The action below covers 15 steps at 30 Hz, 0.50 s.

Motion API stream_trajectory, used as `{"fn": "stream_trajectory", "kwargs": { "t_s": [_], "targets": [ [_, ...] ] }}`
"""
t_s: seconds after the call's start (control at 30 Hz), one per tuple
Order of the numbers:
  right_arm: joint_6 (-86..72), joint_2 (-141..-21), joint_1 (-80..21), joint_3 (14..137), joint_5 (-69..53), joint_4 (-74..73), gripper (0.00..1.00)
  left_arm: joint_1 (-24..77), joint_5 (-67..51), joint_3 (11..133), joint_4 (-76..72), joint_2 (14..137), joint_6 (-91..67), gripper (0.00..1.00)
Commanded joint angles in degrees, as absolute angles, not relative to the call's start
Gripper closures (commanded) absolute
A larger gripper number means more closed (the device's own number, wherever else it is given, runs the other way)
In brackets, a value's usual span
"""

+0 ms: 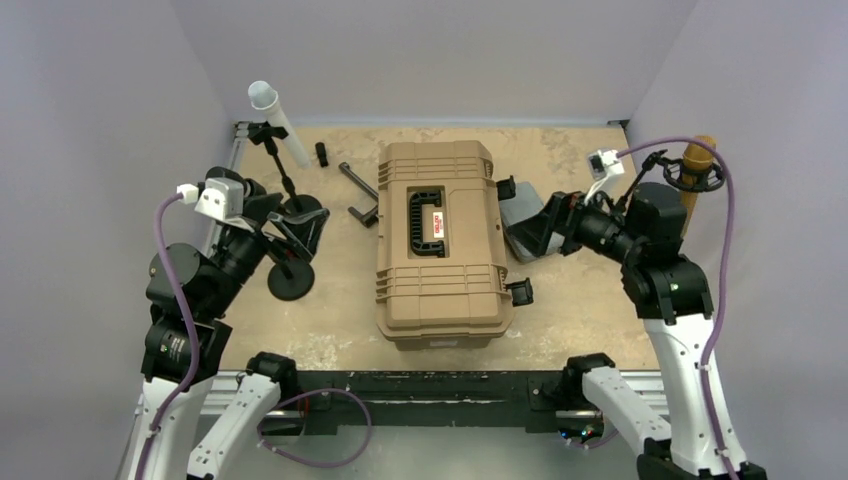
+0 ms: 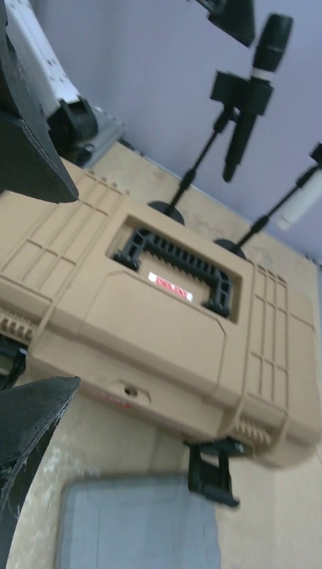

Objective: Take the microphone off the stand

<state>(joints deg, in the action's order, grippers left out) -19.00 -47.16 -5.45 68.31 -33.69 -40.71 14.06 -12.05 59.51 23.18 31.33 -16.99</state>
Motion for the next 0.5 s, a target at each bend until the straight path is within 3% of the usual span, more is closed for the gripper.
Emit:
{"fn": "stream_trajectory", "kwargs": {
  "t_s": [0.0, 0.1, 0.23, 0.47],
  "targets": [
    [-22.6, -48.9, -15.2, 70.7, -32.8, -40.0, 0.01, 14.4, -12.8, 59.9, 20.5, 32.5, -17.5, 0.0],
    [-27.5, -49.9, -24.3, 70.0, -30.3, -37.5, 0.01, 14.4, -12.7, 59.9, 20.6, 33.0, -17.5, 0.0],
    [-34.5, -51.2, -39.4, 71.4, -17.7, -39.6, 0.01, 14.4, -12.3, 59.9, 20.8, 33.3, -17.3, 0.0],
    [-53.5, -50.5, -65.3, 64.1, -4.4, -31.6, 0.01, 14.4, -11.9, 59.9, 20.9, 33.5, -17.3, 0.0]
  ]
}}
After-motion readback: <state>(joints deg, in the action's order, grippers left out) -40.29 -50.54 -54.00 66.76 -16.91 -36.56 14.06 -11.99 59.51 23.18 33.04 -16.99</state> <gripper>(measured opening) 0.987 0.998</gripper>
